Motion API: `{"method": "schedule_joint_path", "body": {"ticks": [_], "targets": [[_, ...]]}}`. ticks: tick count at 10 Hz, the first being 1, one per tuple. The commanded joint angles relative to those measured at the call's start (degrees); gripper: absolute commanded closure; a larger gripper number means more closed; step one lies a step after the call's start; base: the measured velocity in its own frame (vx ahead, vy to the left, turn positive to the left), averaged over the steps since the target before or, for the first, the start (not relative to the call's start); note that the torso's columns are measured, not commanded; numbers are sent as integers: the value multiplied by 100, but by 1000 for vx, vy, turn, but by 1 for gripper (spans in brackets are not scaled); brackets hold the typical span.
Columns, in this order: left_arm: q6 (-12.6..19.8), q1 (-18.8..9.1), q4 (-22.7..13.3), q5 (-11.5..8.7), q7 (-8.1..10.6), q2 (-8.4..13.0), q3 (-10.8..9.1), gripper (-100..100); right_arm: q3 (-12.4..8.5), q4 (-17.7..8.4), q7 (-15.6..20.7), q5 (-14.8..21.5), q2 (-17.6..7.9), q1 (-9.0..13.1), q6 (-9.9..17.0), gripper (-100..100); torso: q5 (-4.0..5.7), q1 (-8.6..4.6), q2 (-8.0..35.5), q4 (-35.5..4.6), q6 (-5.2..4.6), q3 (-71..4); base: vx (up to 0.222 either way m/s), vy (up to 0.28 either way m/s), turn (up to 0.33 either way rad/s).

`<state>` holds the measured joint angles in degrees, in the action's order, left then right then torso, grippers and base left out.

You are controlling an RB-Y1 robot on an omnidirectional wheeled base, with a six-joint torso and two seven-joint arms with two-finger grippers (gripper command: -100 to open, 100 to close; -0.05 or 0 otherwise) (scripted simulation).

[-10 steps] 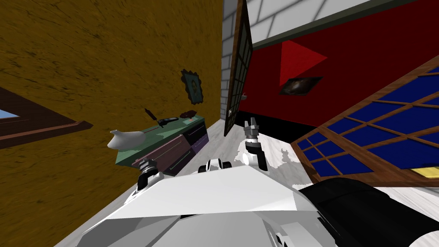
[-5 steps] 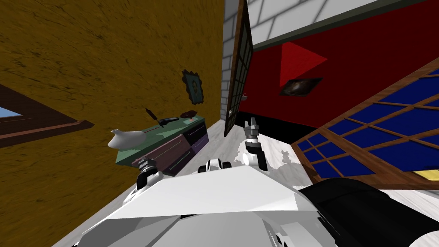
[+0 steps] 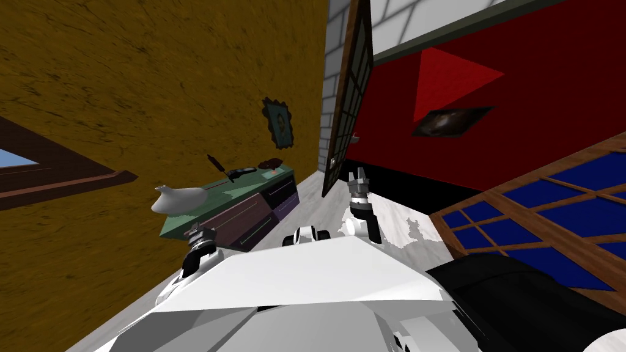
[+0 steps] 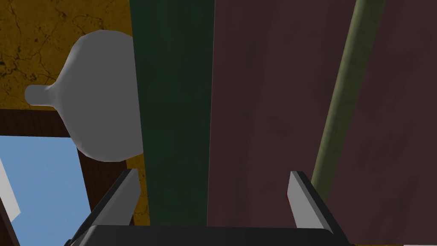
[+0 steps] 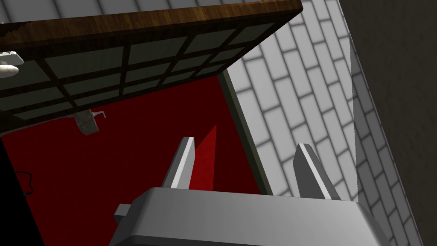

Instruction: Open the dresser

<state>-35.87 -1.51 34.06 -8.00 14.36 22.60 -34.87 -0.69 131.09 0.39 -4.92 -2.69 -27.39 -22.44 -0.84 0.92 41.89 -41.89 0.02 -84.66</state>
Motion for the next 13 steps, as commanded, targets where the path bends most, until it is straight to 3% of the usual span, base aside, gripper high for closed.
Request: {"method": "schedule_joint_path", "body": {"ticks": [1,2,3,5,6,10,13], "targets": [[88,273,134,62,331,97,236,-100,0,0,0,0,0,0,0,0,8,-4,0,-4,-1,0,106,-66,115],[88,273,134,62,331,97,236,-100,0,0,0,0,0,0,0,0,10,-7,0,-6,-6,-1,68,-20,43],[71,344,151,86,458,172,324,-100,0,0,0,0,0,1,0,0,8,-3,9,-11,-17,5,70,-15,57],[-39,293,89,82,452,220,303,-100,0,0,0,0,0,1,0,0,13,-4,-1,-12,-17,0,31,-18,35],[105,203,116,38,203,23,147,100,0,0,0,0,0,2,0,0,22,-7,5,-18,-19,3,-69,42,-192],[174,-77,48,-59,-307,-275,-208,100,0,-1,0,0,-1,4,1,0,91,-112,49,-43,-1,16,-138,68,-133],[226,-288,-4,-131,-690,-499,-475,100,0,-1,0,0,-1,4,1,0,85,-94,31,-37,-1,4,-134,40,-124]]}}
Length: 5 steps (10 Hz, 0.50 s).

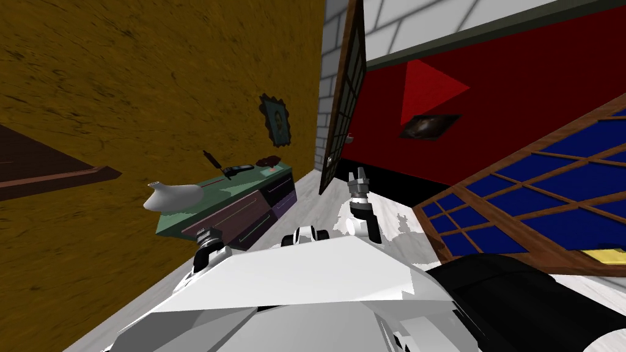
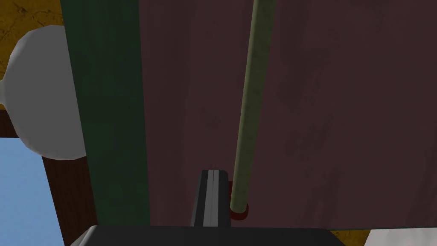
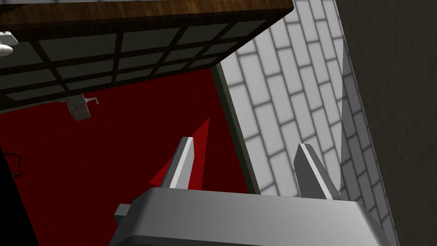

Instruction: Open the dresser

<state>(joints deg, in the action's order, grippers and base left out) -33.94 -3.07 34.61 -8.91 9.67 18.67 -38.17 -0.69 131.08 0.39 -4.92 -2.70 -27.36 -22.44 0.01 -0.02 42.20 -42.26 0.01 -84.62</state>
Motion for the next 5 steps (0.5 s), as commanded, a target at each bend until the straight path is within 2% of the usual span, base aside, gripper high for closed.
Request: {"method": "schedule_joint_path", "body": {"ticks": [1,2,5], "targets": [[34,-79,-19,-25,-135,-71,-91,100,0,0,0,0,0,0,0,0,-2,6,-1,1,0,-1,-55,20,-25],[207,-126,-55,-54,-159,-16,-114,-100,0,0,0,0,0,-2,0,0,0,0,-14,4,2,-8,8,-27,34],[509,-195,-103,-104,-148,96,-144,-100,0,1,0,0,1,-3,-1,0,-14,18,-29,12,-4,-16,53,-88,25]]}}
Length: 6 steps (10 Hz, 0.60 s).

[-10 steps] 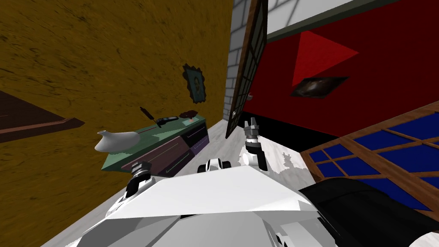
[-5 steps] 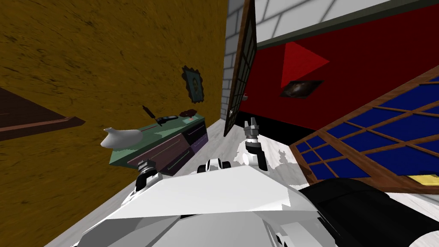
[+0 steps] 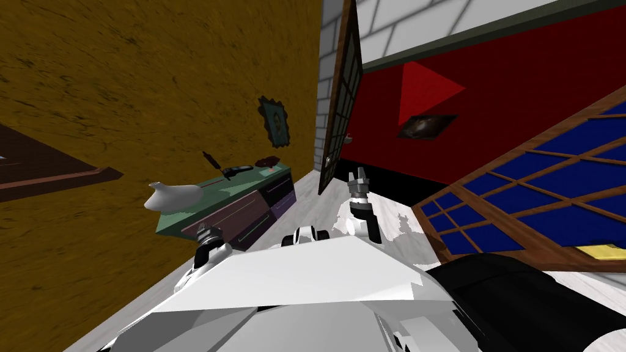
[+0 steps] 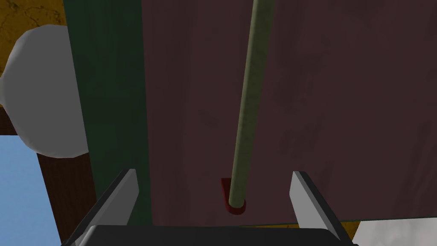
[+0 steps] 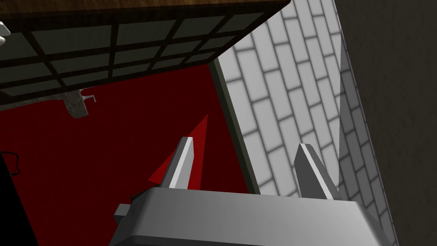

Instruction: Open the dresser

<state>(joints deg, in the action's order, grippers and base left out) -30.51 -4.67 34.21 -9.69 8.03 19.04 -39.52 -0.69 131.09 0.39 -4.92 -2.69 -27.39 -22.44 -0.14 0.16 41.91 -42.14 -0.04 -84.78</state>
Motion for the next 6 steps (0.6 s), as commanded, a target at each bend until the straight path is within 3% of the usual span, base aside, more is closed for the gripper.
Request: {"method": "schedule_joint_path", "body": {"ticks": [1,3,4,5,6], "targets": [[253,-54,-76,-40,19,91,-17,-100,0,0,0,0,0,0,0,0,8,-2,23,-8,3,12,52,-57,20],[279,-70,-93,-46,21,112,-20,-100,0,0,0,0,0,1,0,0,13,-12,49,-17,4,28,32,-43,16],[357,-54,137,-156,-238,-112,210,-100,-1,0,0,0,-1,1,0,0,12,-7,53,-18,4,31,26,50,349],[357,-54,137,-156,-238,-112,210,-100,-2,0,0,0,-2,-1,0,0,6,13,44,-15,12,25,30,62,162],[418,-33,374,-264,-472,-340,441,-100,-2,-1,0,0,-2,1,0,0,7,4,39,-14,0,21,39,102,221]]}}
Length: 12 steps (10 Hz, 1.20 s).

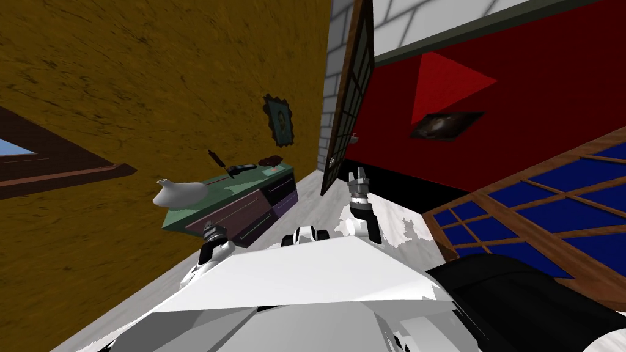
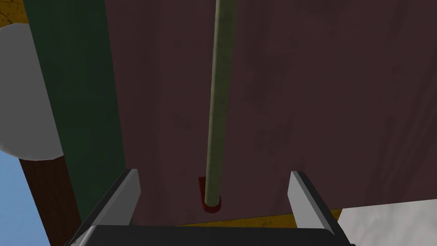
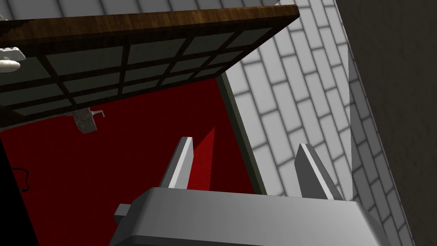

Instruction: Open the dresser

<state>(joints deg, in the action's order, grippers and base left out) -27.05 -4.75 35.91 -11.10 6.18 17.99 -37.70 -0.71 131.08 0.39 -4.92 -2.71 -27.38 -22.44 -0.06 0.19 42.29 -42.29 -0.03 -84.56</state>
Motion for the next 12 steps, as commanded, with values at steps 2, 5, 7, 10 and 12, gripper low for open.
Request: {"method": "schedule_joint_path", "body": {"ticks": [2,5,7,10,12], "targets": [[132,-5,441,-230,-533,-465,490,-100,0,0,0,0,0,0,0,0,5,-17,-9,2,0,-5,56,92,235],[193,16,669,-338,-835,-694,722,-100,0,0,0,0,0,-1,0,0,9,-23,4,-1,5,3,41,66,208],[314,57,1153,-554,-1237,-1152,1097,-100,-1,0,0,0,0,-1,0,0,7,-16,-4,1,7,-2,83,96,388],[375,78,1391,-662,-1618,-1380,1415,-100,1,0,0,0,0,1,0,0,10,-35,17,-4,-1,10,39,58,129],[436,98,1628,-770,-1879,-1609,1646,-100,-1,0,0,0,0,-1,0,0,5,-12,-8,2,6,-4,72,79,309]]}}
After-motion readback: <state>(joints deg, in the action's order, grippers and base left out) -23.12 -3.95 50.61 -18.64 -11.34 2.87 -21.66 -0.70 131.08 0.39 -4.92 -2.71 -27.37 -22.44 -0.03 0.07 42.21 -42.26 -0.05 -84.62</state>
